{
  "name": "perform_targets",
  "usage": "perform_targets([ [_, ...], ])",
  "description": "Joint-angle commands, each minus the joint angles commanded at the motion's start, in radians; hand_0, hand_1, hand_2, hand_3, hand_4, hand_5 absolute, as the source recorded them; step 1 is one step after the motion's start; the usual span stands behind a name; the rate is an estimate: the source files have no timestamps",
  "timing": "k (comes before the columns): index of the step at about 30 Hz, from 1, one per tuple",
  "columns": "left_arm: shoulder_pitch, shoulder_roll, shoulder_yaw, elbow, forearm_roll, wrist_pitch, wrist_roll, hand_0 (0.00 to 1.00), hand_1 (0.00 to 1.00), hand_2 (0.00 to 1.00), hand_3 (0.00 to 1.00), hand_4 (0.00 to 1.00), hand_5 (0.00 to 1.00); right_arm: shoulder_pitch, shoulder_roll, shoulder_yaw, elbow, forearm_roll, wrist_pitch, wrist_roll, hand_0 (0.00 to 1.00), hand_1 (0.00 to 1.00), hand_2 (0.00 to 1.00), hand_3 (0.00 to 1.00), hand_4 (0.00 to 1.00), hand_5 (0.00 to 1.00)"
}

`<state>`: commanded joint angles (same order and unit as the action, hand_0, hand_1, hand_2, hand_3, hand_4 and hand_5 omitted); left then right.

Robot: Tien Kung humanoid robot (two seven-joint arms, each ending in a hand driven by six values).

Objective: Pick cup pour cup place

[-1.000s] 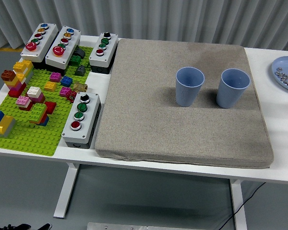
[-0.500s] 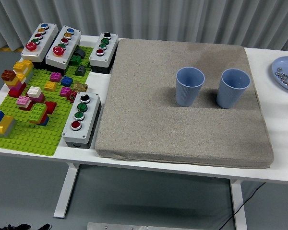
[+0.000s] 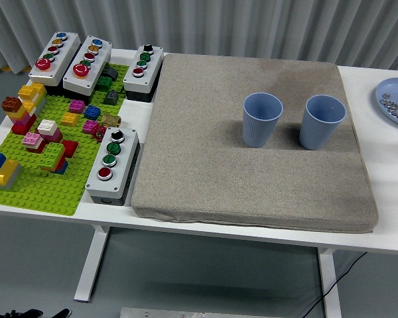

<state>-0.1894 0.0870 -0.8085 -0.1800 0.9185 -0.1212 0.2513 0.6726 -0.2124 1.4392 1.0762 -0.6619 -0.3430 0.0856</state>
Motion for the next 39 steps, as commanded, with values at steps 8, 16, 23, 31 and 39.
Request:
perform_targets([
  [8,0.001,0.0,0.002,0.0,-0.002,-0.001,0.0,0.776,0.756,0.809,0.647,0.503,0.964,-0.001,0.001,0.0,-0.003,0.003,0.005,0.002,0.928,0.81,0.773,0.764,0.833,0.87],
  [16,0.003,-0.001,0.003,0.0,-0.005,0.0,0.0,0.775,0.756,0.809,0.647,0.503,0.964,-0.003,0.003,-0.002,-0.001,0.002,0.006,-0.002,0.929,0.811,0.775,0.766,0.832,0.866],
  [23,0.008,-0.001,0.005,0.0,-0.008,0.0,0.002,0.775,0.756,0.809,0.647,0.503,0.964,-0.006,0.006,-0.005,-0.001,0.001,0.007,-0.003,0.93,0.812,0.774,0.766,0.83,0.856],
  [31,0.01,0.0,0.006,0.0,-0.011,0.001,0.0,0.775,0.757,0.809,0.647,0.503,0.965,-0.005,0.007,-0.002,-0.009,-0.004,0.008,-0.003,0.931,0.813,0.775,0.767,0.828,0.848],
  [39,0.006,0.0,0.004,0.0,-0.009,0.001,0.0,0.775,0.757,0.809,0.647,0.503,0.963,-0.003,0.006,0.004,-0.012,-0.012,0.006,-0.004,0.931,0.813,0.775,0.767,0.827,0.846],
])
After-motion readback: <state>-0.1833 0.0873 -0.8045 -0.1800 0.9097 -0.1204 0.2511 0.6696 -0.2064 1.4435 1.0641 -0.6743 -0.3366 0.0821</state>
